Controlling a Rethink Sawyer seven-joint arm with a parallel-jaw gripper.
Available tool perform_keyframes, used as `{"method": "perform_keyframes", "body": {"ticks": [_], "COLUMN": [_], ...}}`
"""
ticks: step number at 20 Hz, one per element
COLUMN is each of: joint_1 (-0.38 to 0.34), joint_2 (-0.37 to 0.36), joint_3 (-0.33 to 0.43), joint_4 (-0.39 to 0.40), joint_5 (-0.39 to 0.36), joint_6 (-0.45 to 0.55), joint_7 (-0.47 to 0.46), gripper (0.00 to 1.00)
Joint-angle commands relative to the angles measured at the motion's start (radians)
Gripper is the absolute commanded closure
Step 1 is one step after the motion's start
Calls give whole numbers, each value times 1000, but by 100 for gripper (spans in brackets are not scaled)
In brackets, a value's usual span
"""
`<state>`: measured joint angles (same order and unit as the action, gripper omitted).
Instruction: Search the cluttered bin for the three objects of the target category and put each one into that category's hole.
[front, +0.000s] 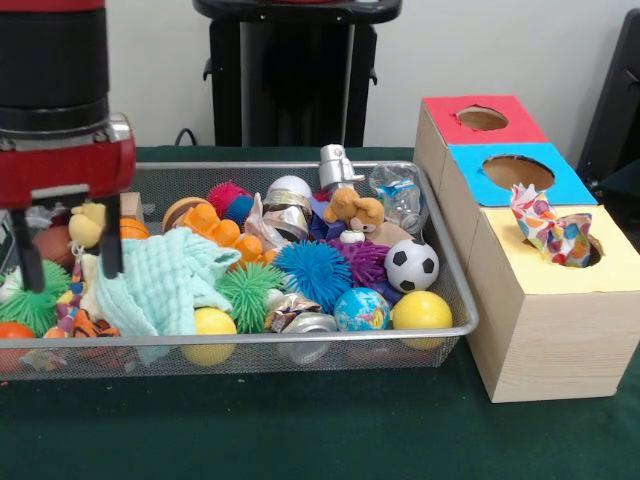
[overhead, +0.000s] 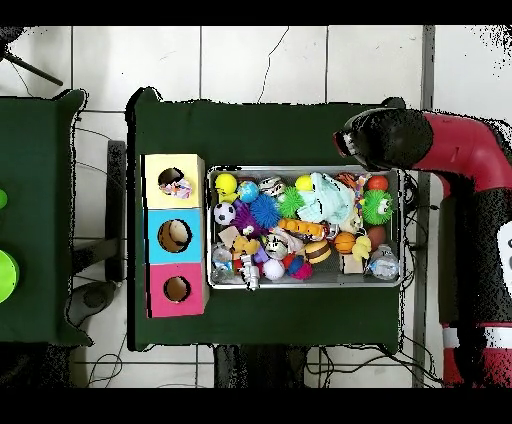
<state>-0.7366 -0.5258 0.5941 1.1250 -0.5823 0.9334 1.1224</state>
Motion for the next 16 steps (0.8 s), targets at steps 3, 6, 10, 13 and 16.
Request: {"method": "perform_keyframes", "body": {"ticks": [3, 6, 10, 13, 16], "joint_1": [18, 17, 16, 23, 35], "joint_2": [60, 80, 93, 98, 96], "joint_3": [-44, -42, -36, -26, -22], "joint_4": [152, 127, 80, 14, -47], "joint_5": [17, 20, 23, 28, 29], "joint_6": [-103, -105, -72, 4, 83], "joint_7": [112, 78, 20, -38, -82], "gripper": [0, 0, 0, 0, 0]}}
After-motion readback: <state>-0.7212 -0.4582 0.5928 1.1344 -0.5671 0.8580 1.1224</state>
